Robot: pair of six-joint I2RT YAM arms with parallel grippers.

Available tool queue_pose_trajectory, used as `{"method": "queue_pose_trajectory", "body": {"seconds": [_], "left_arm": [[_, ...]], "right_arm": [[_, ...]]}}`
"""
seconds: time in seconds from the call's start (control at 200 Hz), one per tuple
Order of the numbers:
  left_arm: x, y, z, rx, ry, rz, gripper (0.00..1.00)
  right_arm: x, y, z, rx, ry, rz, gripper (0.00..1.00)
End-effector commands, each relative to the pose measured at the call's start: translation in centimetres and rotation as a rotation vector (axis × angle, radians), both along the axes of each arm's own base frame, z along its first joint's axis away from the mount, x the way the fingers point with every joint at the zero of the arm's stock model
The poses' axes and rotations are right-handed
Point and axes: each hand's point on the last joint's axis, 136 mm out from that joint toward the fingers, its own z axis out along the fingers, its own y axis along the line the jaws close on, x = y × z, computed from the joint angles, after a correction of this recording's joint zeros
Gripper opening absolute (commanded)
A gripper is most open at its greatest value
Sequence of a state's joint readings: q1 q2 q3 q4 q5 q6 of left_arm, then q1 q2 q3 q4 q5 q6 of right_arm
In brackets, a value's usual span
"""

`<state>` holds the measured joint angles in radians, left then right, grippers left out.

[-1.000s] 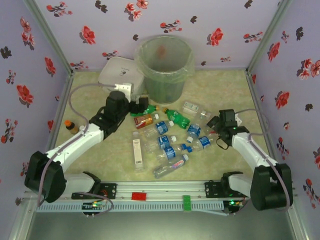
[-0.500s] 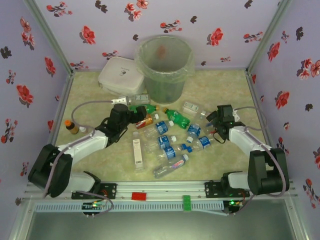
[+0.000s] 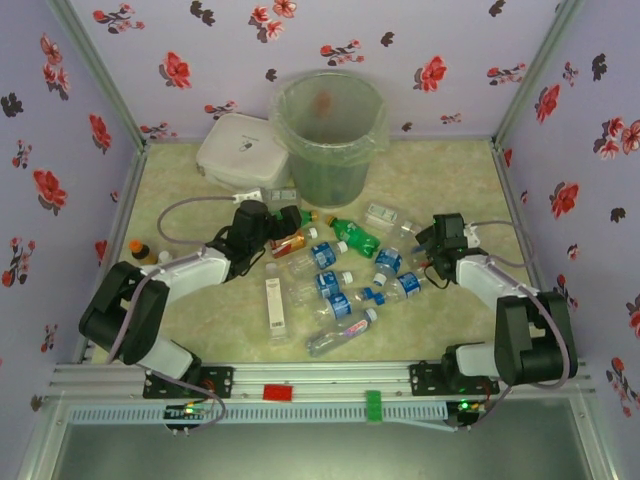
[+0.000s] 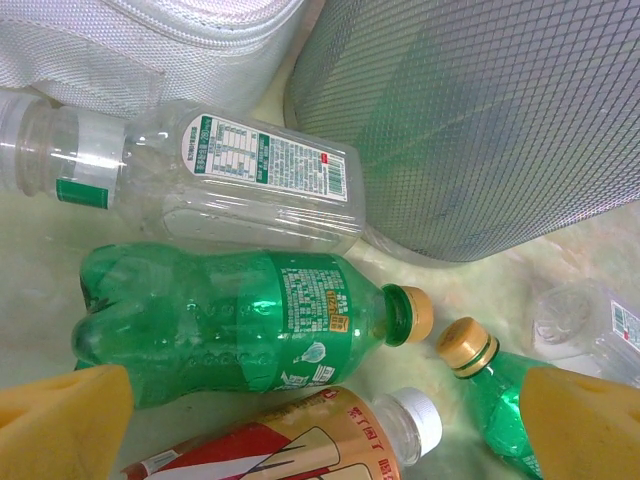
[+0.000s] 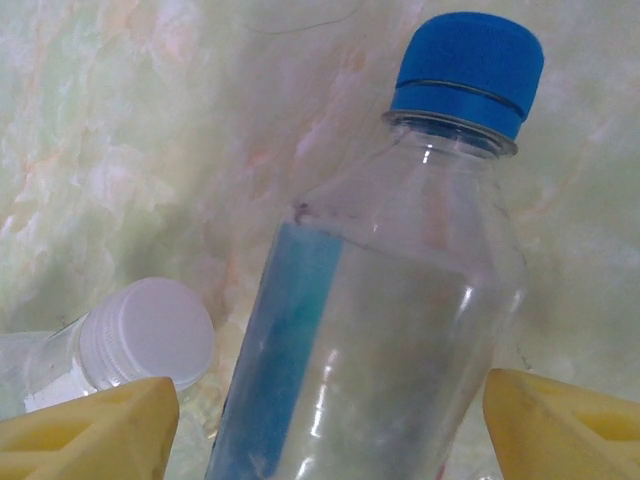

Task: Put the plastic bottles in the bin

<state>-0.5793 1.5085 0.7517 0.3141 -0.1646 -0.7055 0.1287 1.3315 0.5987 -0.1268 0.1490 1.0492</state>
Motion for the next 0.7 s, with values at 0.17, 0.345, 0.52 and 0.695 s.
{"method": "queue_pose_trajectory", "body": {"seconds": [0.17,0.345,0.52,0.695], "left_arm": [[0.6,0.0,1.4,0.011,-0.018,0.004,1.00],[0.1,1.1,1.5,0.038,-0.023,0.021,1.00],[-0.4,3.2,1.7,0.065,-0.041,0.071,1.00],[-1.1,5.0,1.7,0.068,-0.059,0.119,1.00]], "right_arm": [[-0.1,-0.2,-1.6,-0.005,0.034,0.000,0.75],[0.0,-0.5,-1.5,-0.041,0.037,0.014,0.66],[0.7,0.1,-1.4,-0.025,0.023,0.049,0.56],[1.5,0.8,-1.4,-0.025,0.025,0.104,0.47]]}}
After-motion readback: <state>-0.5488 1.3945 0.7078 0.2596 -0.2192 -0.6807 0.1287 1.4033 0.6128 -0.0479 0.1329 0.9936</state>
